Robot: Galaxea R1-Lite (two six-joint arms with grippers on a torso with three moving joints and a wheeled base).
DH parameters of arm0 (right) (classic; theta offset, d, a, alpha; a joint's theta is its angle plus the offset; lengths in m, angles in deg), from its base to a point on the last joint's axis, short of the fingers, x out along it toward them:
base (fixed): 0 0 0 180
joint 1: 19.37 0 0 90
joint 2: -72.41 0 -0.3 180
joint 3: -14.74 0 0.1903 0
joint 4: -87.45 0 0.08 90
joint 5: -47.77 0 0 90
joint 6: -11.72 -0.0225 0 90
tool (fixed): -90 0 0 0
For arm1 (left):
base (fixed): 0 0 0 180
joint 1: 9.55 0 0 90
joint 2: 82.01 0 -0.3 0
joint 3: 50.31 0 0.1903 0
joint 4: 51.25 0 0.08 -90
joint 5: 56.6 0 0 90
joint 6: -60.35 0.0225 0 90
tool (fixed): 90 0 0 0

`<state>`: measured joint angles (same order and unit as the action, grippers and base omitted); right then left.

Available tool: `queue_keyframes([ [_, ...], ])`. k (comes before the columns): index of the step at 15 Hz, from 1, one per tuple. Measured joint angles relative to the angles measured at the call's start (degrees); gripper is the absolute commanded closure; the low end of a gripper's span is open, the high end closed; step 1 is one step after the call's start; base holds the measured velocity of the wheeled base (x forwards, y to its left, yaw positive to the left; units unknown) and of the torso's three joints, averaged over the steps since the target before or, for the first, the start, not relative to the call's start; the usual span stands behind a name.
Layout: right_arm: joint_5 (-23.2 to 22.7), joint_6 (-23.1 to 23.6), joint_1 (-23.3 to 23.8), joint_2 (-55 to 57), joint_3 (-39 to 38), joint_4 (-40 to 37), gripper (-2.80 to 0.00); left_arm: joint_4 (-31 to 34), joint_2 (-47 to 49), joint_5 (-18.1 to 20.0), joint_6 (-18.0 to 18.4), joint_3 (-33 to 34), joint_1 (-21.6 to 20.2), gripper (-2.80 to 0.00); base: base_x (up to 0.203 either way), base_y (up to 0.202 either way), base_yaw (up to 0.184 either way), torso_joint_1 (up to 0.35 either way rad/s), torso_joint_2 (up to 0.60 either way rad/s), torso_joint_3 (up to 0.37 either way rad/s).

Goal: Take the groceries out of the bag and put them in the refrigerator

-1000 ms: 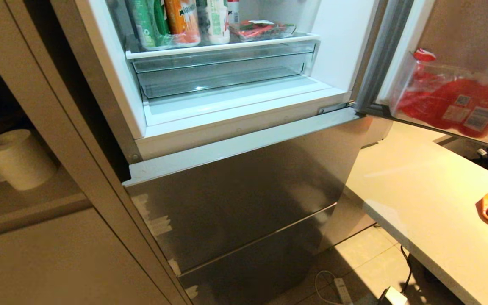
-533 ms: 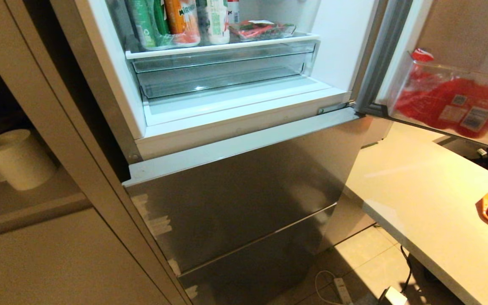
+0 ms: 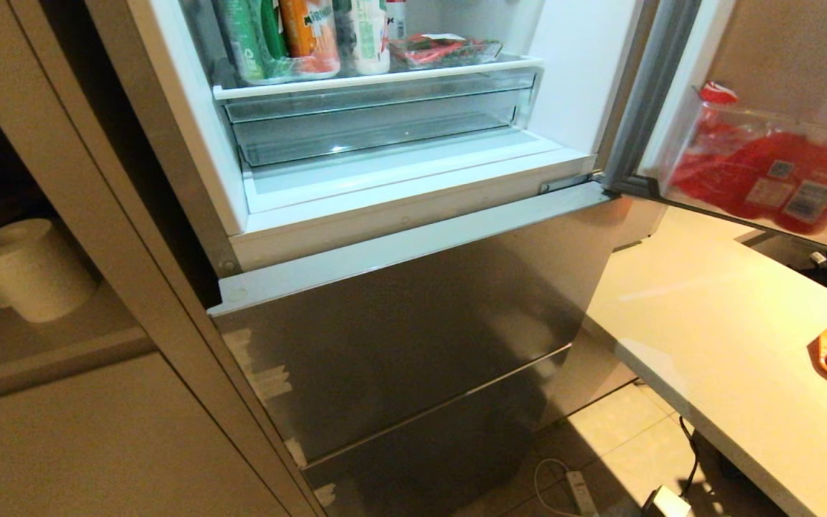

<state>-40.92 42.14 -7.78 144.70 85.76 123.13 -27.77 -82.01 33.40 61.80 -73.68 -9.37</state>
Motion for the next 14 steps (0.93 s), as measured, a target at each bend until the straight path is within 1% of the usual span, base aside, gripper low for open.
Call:
queue_keyframes([
  [1, 0.93, -0.36, 0.01, -0.02, -0.45, 1.32, 0.00, 0.00, 0.00, 0.00, -0.04, 0.00, 0.00, 0.00, 0.000, 0.000, 0.000, 0.000, 0.00, 0.000],
  [3, 1.27, -0.49, 0.04, -0.10, -1.04, 3.13, 0.00, -0.01, 0.00, 0.00, -0.02, 0.00, 0.00, 0.00, 0.000, 0.000, 0.000, 0.000, 0.00, 0.000],
  [8, 2.13, -1.29, 0.00, -0.27, -2.70, 4.99, 0.00, 0.00, 0.00, 0.00, -0.02, 0.00, 0.00, 0.00, 0.000, 0.000, 0.000, 0.000, 0.00, 0.000],
  [14, 3.04, -1.45, 0.06, -0.49, -3.51, 5.34, 0.00, 0.00, 0.00, 0.00, -0.05, 0.00, 0.00, 0.00, 0.000, 0.000, 0.000, 0.000, 0.00, 0.000],
])
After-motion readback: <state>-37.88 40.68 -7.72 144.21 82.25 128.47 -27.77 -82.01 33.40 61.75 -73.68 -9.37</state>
